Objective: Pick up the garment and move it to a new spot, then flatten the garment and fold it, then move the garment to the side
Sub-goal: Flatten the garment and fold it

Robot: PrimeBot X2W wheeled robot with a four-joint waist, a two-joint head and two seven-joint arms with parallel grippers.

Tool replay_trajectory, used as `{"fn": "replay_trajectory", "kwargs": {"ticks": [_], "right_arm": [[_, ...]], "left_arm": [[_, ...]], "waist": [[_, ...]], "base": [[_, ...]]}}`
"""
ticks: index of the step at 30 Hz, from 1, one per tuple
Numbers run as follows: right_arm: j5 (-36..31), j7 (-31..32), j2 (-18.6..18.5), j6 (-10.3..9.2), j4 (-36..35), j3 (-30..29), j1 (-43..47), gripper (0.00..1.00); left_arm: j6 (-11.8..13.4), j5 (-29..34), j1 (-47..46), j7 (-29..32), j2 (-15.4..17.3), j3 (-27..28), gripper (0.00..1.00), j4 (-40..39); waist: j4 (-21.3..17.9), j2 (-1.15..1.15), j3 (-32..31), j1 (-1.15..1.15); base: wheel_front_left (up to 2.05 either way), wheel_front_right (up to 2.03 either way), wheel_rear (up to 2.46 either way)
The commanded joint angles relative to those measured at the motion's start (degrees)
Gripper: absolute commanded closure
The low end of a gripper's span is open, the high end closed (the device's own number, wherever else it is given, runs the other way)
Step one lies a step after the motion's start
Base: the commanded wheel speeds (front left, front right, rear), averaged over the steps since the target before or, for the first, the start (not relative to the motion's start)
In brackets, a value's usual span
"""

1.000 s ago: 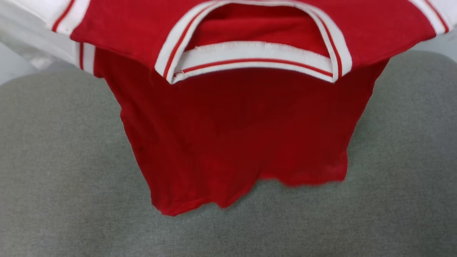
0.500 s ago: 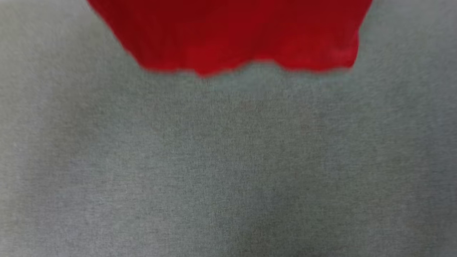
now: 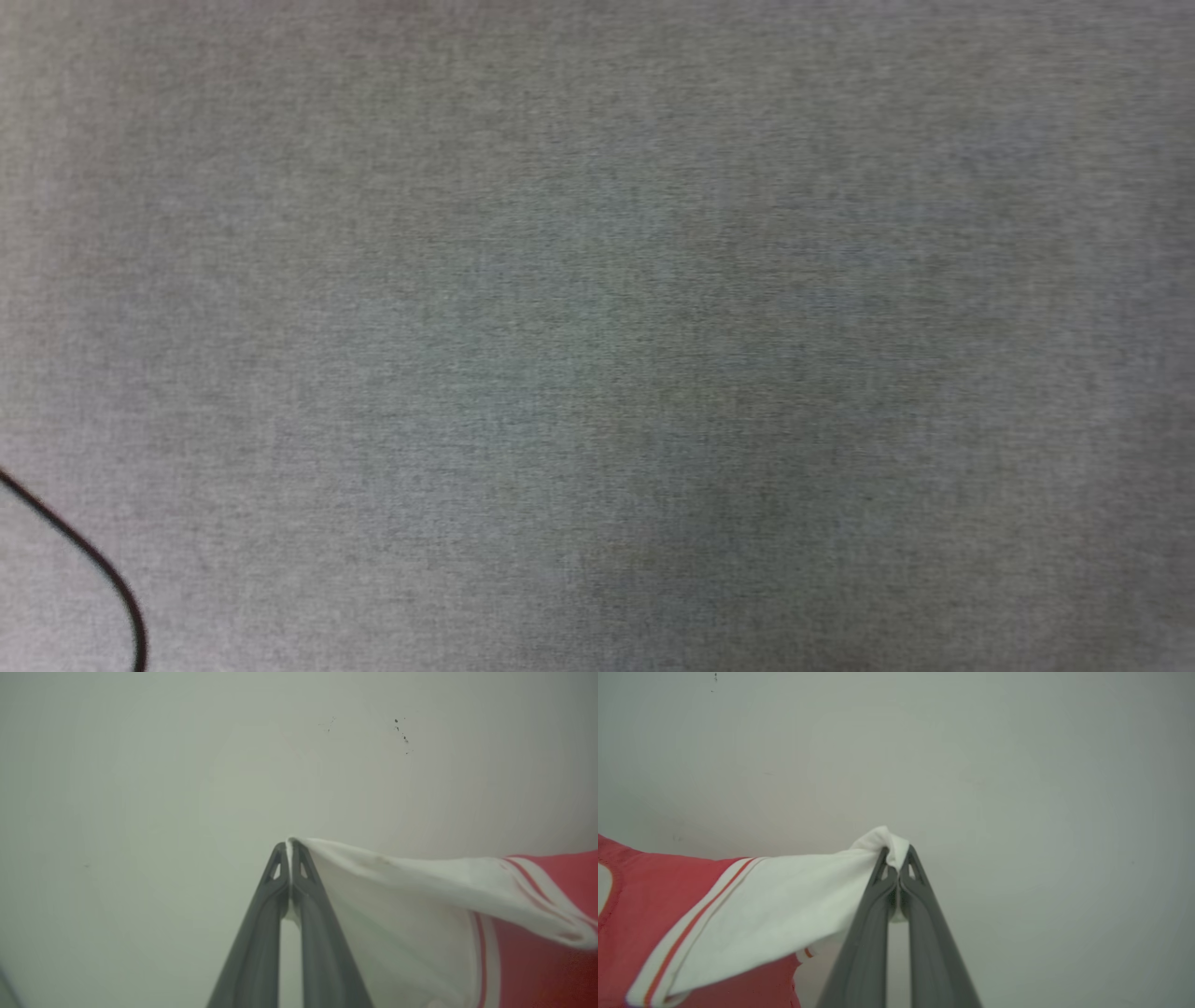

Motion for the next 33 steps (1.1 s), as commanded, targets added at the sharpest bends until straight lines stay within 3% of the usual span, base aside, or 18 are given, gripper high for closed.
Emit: {"fn": "replay_trajectory", "kwargs": {"ticks": [1,6,10,17,28,33], "right_arm": [[-0.5,-1.5,0.4,-0.04,2.1,0.7,-1.4,1.00],[-1.5,-5.9,1.1,-0.04,8.6,2.2,0.5,1.00],[-0.3,-8.2,0.6,-0.04,11.9,3.8,4.6,1.00],[5.3,-9.4,-3.3,-0.04,13.6,4.3,22.7,1.00],[11.1,-2.7,-5.7,-0.04,7.1,2.3,50.3,1.00],[13.0,1.7,-4.6,-0.04,3.0,-1.3,61.0,1.00]], "left_arm": [[0.1,0.4,-1.9,-1.9,-1.2,-0.5,1.00,2.9],[0.0,0.4,-2.5,-7.1,-5.0,-2.3,1.00,11.6],[0.4,-0.2,2.6,-9.5,-7.6,-2.7,1.00,14.6],[1.5,0.2,23.9,-10.2,-10.0,-3.9,1.00,7.8],[4.8,-0.7,53.4,-10.1,-7.8,-3.6,1.00,-1.5],[5.6,-1.8,64.3,-7.7,-5.4,-4.2,1.00,-5.3]], "waist": [[1.1,0.00,0.9,-0.01],[2.0,0.00,0.9,-0.01],[2.5,0.00,-0.2,-0.01],[3.2,0.00,-6.2,-0.01],[2.6,0.00,-19.0,-0.01],[2.1,0.00,-24.0,-0.01]], "base": [[0.00,0.00,0.00],[0.00,0.00,0.00],[0.00,0.00,0.00],[0.00,0.00,0.00],[0.00,0.00,0.00],[0.00,0.00,0.00]]}}
